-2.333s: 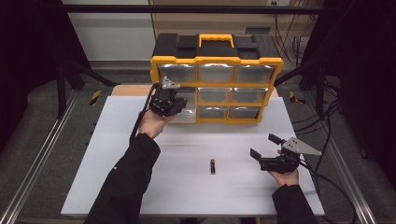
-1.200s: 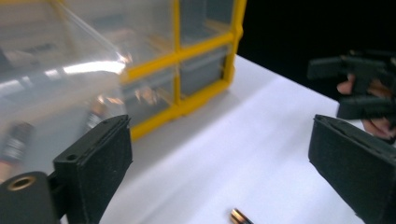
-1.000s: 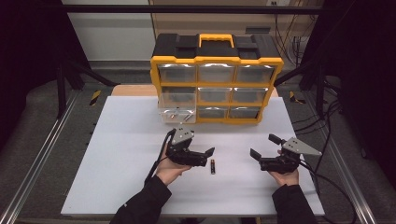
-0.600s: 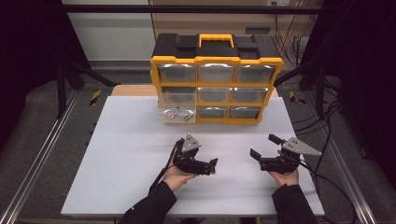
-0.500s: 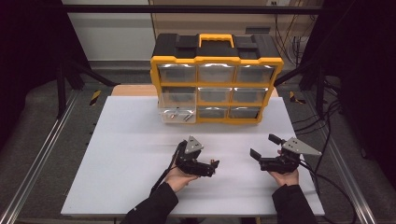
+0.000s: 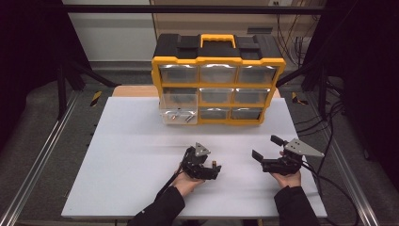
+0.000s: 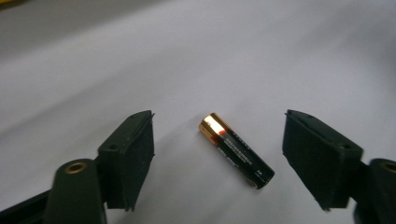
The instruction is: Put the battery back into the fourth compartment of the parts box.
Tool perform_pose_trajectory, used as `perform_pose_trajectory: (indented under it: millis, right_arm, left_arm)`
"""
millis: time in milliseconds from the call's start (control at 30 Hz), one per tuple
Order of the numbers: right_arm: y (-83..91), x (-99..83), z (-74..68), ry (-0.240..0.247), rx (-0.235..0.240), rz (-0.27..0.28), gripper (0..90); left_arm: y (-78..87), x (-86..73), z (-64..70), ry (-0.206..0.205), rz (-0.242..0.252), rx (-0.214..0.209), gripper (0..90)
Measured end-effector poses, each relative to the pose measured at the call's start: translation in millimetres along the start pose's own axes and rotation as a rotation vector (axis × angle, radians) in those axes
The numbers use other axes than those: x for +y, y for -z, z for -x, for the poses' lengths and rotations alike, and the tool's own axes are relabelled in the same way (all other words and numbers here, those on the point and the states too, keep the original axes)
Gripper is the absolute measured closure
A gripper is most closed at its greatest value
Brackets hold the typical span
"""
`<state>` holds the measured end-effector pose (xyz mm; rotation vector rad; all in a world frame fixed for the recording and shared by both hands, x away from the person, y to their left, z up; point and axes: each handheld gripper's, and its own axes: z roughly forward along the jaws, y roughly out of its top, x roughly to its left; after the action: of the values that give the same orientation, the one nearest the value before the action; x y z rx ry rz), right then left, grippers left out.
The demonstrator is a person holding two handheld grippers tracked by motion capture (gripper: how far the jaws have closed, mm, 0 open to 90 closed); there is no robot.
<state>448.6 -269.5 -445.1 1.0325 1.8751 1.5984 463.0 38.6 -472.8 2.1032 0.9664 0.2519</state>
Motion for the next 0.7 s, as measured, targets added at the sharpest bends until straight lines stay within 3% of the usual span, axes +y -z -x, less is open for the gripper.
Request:
perform_pose_trajectory:
  millis: [133,433,700]
  right_arm:
    - [-0.2,-0.1,-0.1,-0.001,0.000,0.000,0.3]
    - [-0.2,-0.1,-0.1,-0.002,0.001,-0.002,0.3]
    - [-0.2,0.0,0.0,-0.002,0.001,-0.001,0.3]
  left_arm:
    - [-2.2,-1.4,3.8,-0.011,-0.025,0.011,39.7]
    - [-7.2,-1.1,8.4,-0.006,-0.064,0.002,56.5]
    - [-10.0,2.9,12.6,-0.002,-0.092,0.034,61.8]
